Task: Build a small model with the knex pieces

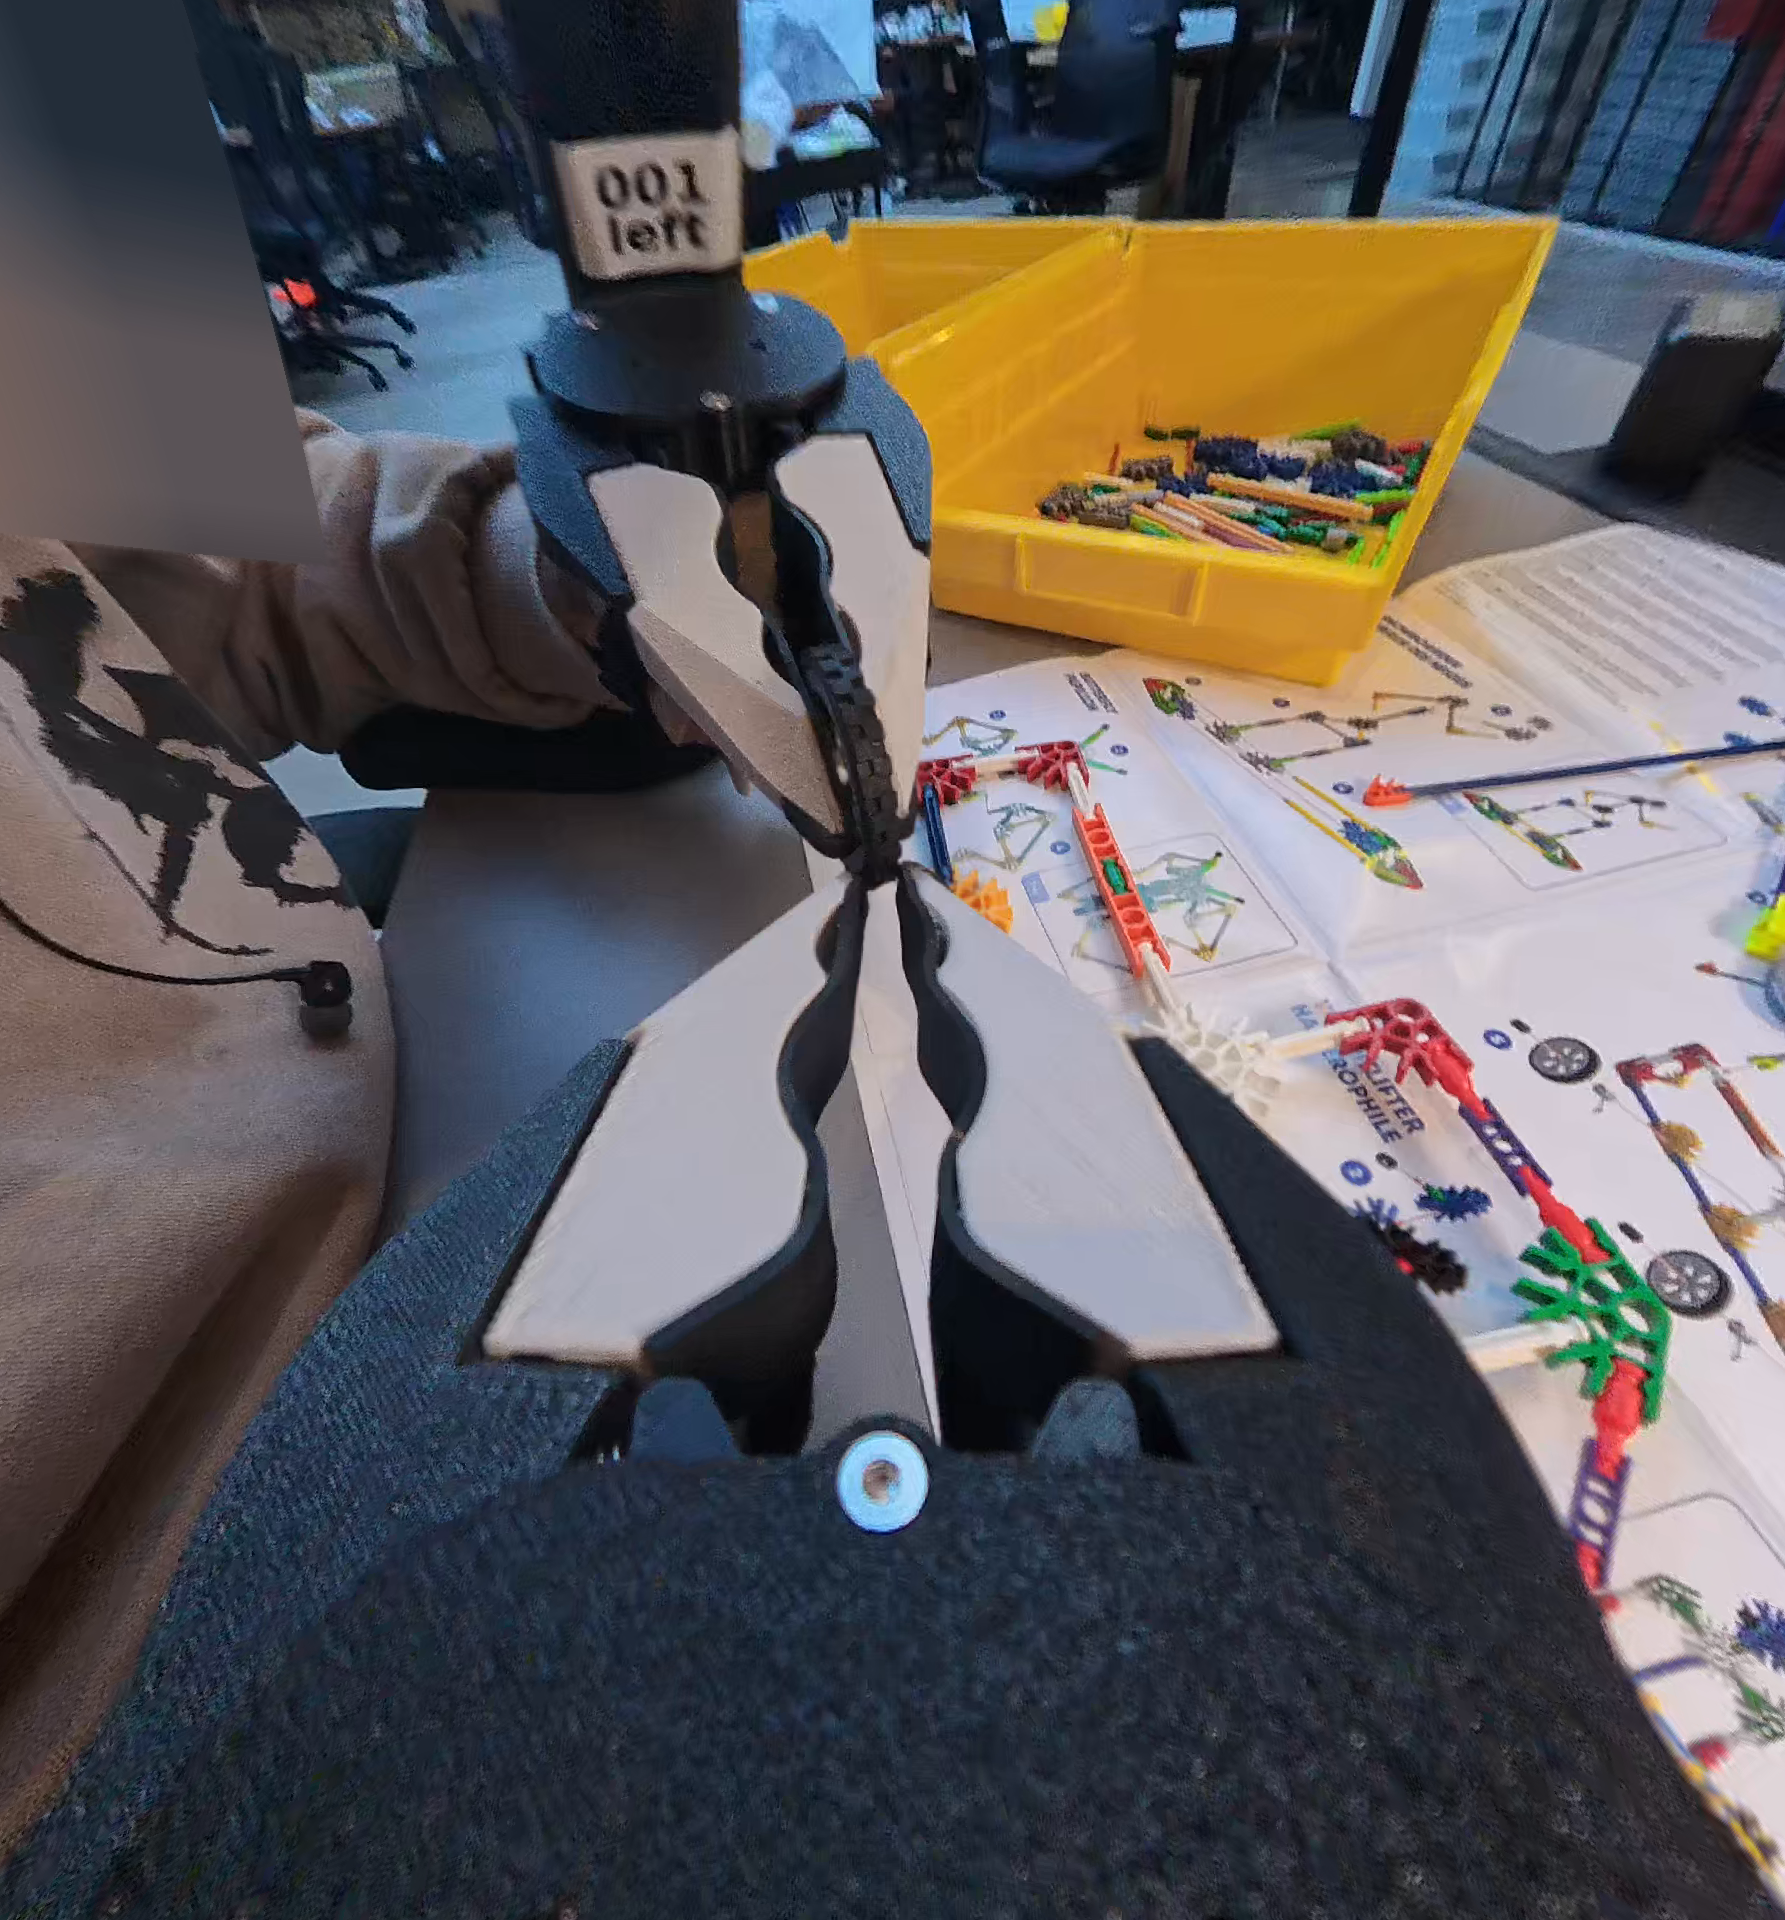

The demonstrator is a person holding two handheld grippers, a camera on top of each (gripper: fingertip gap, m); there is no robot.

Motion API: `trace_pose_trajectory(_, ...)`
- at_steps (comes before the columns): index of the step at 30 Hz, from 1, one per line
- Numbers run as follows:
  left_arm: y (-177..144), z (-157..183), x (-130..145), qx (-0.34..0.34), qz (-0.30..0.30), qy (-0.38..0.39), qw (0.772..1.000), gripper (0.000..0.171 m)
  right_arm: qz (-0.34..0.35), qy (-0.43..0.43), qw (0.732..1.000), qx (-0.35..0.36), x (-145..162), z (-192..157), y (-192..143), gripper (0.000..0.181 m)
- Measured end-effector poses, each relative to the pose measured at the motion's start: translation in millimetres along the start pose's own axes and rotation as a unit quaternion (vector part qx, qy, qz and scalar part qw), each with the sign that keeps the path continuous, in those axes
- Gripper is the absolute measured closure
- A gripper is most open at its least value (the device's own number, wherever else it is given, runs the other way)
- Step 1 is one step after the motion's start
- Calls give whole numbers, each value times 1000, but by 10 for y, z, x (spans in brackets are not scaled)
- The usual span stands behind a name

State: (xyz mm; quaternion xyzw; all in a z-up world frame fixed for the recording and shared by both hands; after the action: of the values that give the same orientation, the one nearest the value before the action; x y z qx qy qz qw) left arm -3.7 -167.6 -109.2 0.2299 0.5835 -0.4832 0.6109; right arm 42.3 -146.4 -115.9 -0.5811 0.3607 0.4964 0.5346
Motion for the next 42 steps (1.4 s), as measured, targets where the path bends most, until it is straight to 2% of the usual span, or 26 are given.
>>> trace_pose_trajectory(2,-14,12,-34,24,13,-25,999,168,44,16,999,-26,-116,-7,-93,167)
trace_pose_trajectory(5,15,80,-37,52,16,-41,998,168,78,30,995,-48,-180,-31,-155,168)
trace_pose_trajectory(7,30,111,-37,57,15,-37,998,168,80,37,994,-61,-178,-47,-157,178)
trace_pose_trajectory(13,30,168,-26,67,10,-30,997,168,92,57,990,-89,-189,-92,-161,177)
trace_pose_trajectory(16,54,230,13,79,-5,-14,997,168,89,56,989,-106,-187,-136,-147,170)
trace_pose_trajectory(19,78,275,56,77,-18,10,997,168,76,47,988,-129,-165,-220,-122,175)
trace_pose_trajectory(24,71,177,12,34,-6,12,999,168,69,3,996,-60,-199,-121,-105,177)
trace_pose_trajectory(28,80,33,-30,-51,14,19,998,168,53,-47,997,44,-220,9,-80,176)
trace_pose_trajectory(30,84,-5,-68,-88,29,21,995,168,54,-66,992,92,-249,47,-84,176)
trace_pose_trajectory(32,88,-34,-97,-114,42,18,992,168,41,-123,980,151,-274,58,-84,176)
trace_pose_trajectory(35,79,-37,-139,-113,67,-5,991,168,30,-177,964,198,-323,51,-84,176)
trace_pose_trajectory(38,65,-42,-162,-94,79,-28,992,168,37,-188,960,203,-352,50,-79,175)
trace_pose_trajectory(42,70,23,-163,-21,91,-69,993,168,103,-56,990,78,-351,49,-108,174)
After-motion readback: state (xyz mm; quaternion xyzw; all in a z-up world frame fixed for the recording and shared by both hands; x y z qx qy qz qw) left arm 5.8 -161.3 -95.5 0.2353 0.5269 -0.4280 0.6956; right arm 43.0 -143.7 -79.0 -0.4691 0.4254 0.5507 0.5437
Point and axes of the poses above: each gripper's, where its closed fingertips meet, y out along the fingers, x out of its underside, z = x × y across the jaws, the point moved 3 cm from there along -y, back along the fingers, and after that the axes turned 9 degrees about -y, right-handed, at the moved point
